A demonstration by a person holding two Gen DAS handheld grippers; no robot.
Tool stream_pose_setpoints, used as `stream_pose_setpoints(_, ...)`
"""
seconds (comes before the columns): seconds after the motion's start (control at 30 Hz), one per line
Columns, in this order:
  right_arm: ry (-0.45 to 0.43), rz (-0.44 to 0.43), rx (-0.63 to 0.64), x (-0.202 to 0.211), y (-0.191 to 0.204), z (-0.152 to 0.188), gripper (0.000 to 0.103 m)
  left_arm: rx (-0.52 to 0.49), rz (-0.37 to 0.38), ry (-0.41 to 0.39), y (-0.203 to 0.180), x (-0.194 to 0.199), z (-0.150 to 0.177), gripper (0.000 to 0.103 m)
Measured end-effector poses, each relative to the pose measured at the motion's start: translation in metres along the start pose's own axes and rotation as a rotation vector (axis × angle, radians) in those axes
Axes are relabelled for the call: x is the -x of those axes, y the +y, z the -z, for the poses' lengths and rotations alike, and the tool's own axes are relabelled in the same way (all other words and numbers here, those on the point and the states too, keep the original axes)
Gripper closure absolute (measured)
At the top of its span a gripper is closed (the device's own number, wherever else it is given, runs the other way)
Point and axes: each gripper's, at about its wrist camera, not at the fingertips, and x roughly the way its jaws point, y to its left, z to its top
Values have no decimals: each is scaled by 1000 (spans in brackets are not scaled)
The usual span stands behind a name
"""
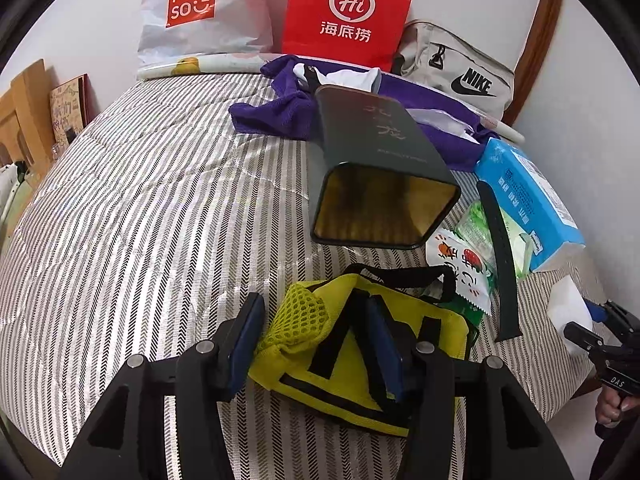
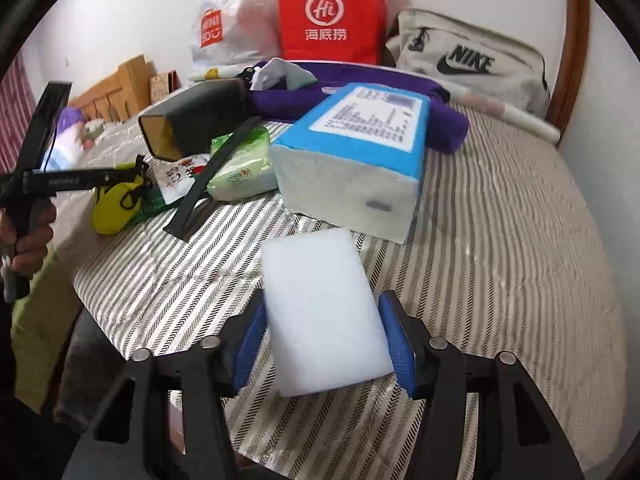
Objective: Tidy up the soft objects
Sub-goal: 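Carry the foam block and yellow mesh pouch toward the purple towel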
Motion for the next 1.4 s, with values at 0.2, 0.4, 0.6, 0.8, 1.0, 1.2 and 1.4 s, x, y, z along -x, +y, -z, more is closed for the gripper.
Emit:
stream_pose_setpoints(0.2,-9,7,-25,-11,1,0,39,-18,-3,11,-4,-2,-1,45)
stream_pose_setpoints(0.4,-4,1,25,-18,12,-3,20,-58,-47,-12,-11,-2,3,45)
stream_pose_setpoints(0.6,-3,-28,-23,-16,4,-3,20,-8,-53,-15,-7,0,2,51)
stream_pose_setpoints(0.8,-22,29,-35,-12,2,0,44,42,-41,-6,2,4,5,69)
stream_pose_setpoints(1.0,-10,-3,-83,-9,-4,-2,47,60,-4,3,3,11,6,74)
stream_pose_setpoints(1.2,-30,-4,-71,1,-1,-6,47,75,23,-27,4,32,5,75)
stream_pose_setpoints(1.4,-31,-4,-71,7,-1,-11,47,62,11,-61,6,49,-2,75)
